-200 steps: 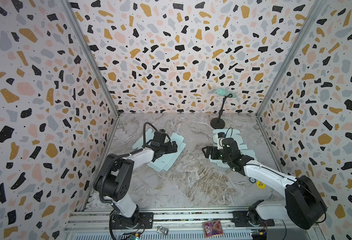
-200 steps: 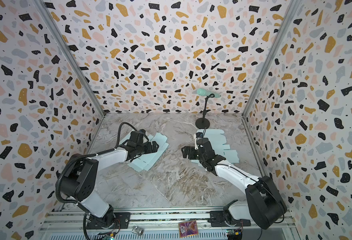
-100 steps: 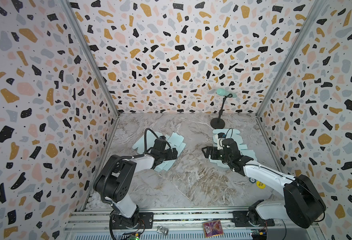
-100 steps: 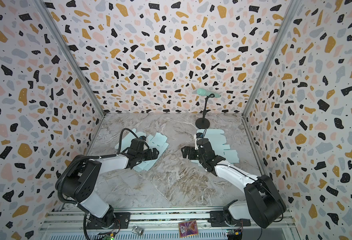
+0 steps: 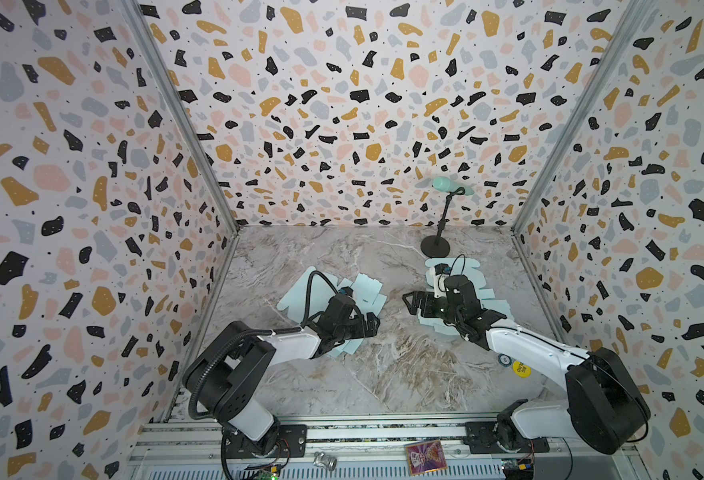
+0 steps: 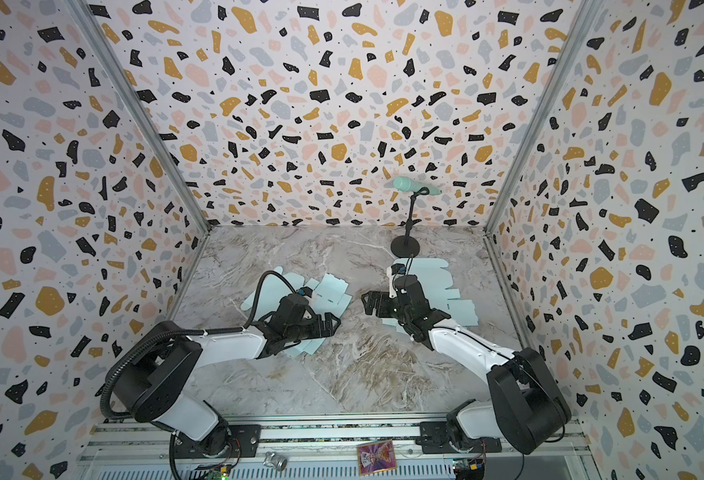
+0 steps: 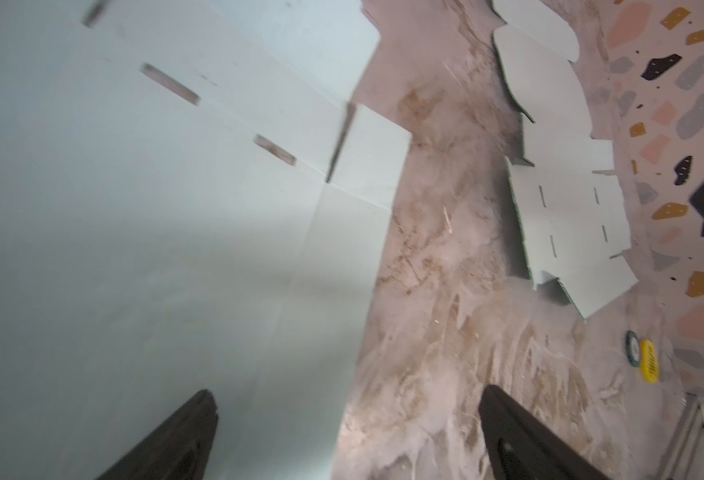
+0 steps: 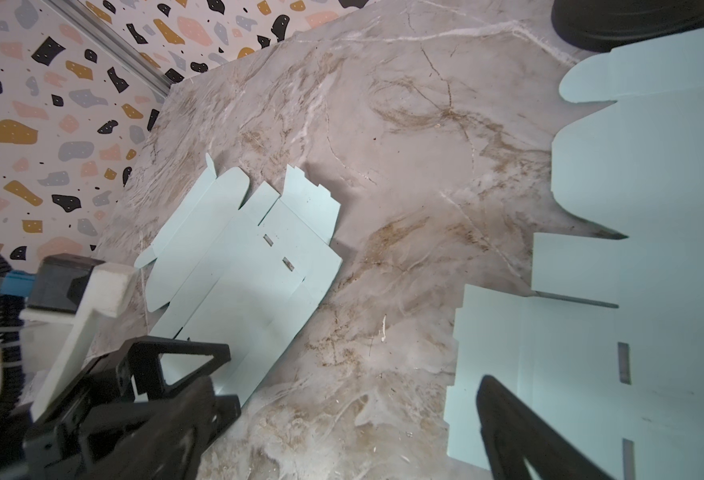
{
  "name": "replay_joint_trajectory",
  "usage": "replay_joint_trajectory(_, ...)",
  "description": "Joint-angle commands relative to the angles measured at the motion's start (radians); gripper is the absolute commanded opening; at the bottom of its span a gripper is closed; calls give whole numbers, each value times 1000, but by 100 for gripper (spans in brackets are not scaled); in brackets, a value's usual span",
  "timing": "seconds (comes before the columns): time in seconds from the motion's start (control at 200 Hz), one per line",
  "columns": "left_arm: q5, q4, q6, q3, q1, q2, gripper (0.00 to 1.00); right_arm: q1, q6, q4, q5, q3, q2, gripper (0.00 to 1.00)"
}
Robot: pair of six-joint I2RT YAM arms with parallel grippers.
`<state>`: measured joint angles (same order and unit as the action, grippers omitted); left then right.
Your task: Fold the paper box
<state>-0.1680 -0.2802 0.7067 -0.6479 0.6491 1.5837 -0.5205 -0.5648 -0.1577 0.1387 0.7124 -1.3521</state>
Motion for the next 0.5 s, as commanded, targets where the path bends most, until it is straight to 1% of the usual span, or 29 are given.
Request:
replay_joint_trajectory(0.0,-34,-12,23,-47,-1,-27,100,5,4,9,10,16,-10,99)
replay_joint_trajectory(0.075,-1,114,-64,-117,-20,-35,100,4,8,14,21,22,-16,99)
replay_joint_trajectory(0.13,10,174,-111,-155,-59,-35,100,2,9,16,28,25,-18,99)
replay_joint_trajectory(0.22,-51,186,-147,-187,-162,-9,100,-6,10,17,33,25,-25,99)
replay_joint_trajectory(0.295,-56,212,-181,-223,-231,26,100,-9,5,16,37,24,-28,99)
replay_joint_trajectory(0.385,-45,228,-215,-260,-288,75,100,-16,-1,16,42,22,-27,99)
replay_joint_trajectory(0.496,-23,243,-244,-291,-332,135,100,-18,2,18,40,23,-22,99)
